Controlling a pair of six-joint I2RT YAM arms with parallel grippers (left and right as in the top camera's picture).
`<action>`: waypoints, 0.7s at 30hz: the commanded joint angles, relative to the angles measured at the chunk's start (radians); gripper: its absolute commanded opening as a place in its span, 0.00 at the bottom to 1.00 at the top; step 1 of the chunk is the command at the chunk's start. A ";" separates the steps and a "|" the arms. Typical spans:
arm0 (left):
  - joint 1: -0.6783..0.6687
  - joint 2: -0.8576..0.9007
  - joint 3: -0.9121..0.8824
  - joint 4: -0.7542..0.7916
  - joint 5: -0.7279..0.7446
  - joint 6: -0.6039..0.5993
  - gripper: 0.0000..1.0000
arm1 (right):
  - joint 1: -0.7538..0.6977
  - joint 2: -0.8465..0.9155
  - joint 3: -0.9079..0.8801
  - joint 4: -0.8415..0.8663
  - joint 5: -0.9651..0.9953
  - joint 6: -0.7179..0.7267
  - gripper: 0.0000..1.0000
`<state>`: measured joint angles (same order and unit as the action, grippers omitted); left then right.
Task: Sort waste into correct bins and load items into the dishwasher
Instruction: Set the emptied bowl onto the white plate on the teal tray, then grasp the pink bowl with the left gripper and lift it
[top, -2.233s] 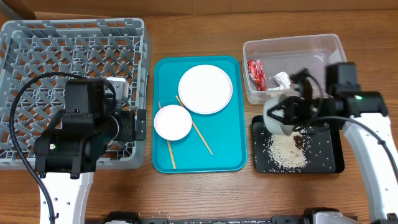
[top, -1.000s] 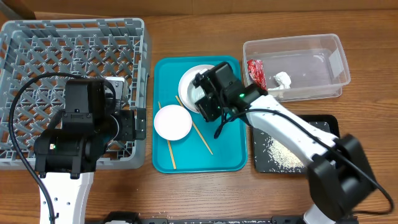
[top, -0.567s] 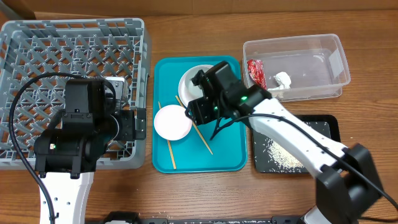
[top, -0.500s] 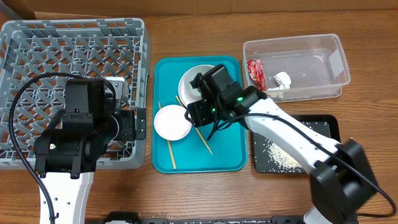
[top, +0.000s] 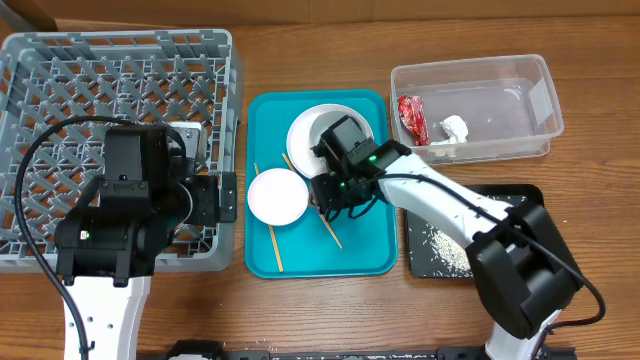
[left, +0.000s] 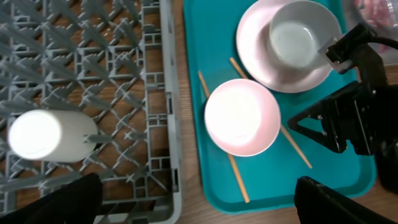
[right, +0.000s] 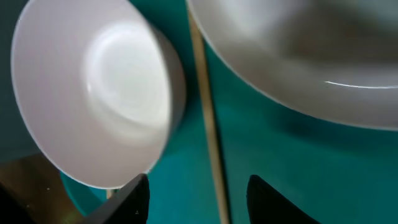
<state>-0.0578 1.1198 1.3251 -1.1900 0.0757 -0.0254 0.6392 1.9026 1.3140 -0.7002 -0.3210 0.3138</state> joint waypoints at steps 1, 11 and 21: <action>-0.010 0.034 0.013 0.021 0.056 -0.038 1.00 | -0.069 -0.135 -0.003 -0.020 0.018 0.005 0.54; -0.222 0.257 0.013 0.092 0.046 -0.088 1.00 | -0.446 -0.453 -0.003 -0.294 0.017 -0.003 0.68; -0.367 0.595 0.013 0.107 0.047 -0.171 1.00 | -0.784 -0.504 -0.004 -0.490 0.017 -0.056 0.76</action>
<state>-0.3977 1.6215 1.3251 -1.0912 0.1165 -0.1413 -0.0906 1.4155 1.3125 -1.1774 -0.3042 0.2787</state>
